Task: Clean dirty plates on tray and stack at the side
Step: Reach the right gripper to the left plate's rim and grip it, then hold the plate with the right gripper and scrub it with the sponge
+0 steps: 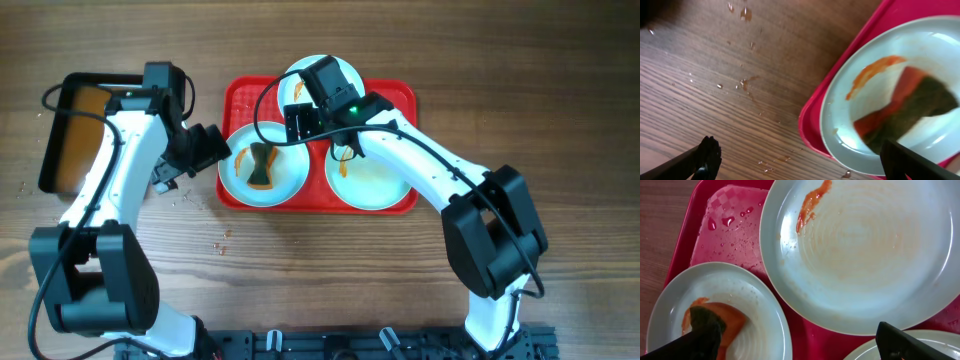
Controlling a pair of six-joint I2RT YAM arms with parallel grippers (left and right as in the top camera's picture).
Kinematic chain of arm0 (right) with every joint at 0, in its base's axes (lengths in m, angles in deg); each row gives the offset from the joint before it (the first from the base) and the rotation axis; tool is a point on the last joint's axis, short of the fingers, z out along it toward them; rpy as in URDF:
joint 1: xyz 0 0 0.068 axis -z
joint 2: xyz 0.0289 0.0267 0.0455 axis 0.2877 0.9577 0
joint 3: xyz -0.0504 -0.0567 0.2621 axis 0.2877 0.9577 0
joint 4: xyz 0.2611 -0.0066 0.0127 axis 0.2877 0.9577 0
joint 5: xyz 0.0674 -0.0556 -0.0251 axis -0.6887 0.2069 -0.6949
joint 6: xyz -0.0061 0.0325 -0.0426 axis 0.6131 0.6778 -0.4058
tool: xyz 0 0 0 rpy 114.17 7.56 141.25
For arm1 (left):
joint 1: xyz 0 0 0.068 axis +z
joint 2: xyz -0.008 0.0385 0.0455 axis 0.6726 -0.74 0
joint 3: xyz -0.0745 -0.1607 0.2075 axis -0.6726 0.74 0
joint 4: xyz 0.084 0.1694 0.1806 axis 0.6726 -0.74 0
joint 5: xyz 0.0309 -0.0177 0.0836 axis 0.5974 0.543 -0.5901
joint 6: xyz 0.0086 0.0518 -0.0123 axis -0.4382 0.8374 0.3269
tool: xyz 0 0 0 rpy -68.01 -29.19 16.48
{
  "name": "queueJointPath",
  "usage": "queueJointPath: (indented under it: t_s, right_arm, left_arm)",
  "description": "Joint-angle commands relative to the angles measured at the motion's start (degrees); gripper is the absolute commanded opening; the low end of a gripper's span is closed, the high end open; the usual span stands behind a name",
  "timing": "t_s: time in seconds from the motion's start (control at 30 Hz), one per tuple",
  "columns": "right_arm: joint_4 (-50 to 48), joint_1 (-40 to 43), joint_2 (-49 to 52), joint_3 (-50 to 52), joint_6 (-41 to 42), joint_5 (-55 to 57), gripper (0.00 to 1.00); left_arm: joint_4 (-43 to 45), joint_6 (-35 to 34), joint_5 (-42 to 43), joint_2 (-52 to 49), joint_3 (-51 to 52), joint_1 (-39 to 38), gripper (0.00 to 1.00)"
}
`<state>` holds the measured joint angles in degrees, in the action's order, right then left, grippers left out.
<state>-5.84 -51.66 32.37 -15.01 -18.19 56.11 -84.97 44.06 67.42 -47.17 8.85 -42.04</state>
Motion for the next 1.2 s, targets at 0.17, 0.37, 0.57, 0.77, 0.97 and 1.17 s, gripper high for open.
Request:
queueJointPath:
  t_s: [0.17,0.37,0.57,0.77,0.97,1.17]
  right_arm:
    - [-2.7,-0.1,1.4,2.4,-4.9,-0.1,0.99]
    - [-2.3,-0.4,5.5,2.4,-6.9,-0.9,0.61]
    - [-2.5,-0.6,8.0,2.4,-5.9,-5.1,0.46]
    - [-1.7,-2.3,8.2,2.4,-5.8,-6.6,0.41]
    - [0.2,-2.5,8.2,2.4,-4.4,-6.9,0.39]
    - [6.5,-2.6,2.7,-0.6,-5.7,0.0,0.62]
  left_arm:
    - [2.3,-0.3,-0.7,-0.8,1.6,0.3,1.0]
    - [2.7,-0.3,-0.7,-0.8,1.6,0.3,1.0]
    - [2.7,-0.3,-0.7,-0.8,1.6,0.3,1.0]
    - [2.7,-0.3,-0.7,-0.8,1.6,0.3,1.0]
    - [3.1,-0.3,1.9,-0.8,1.6,0.3,1.0]
    - [3.1,-0.3,1.9,-0.8,1.6,0.3,1.0]
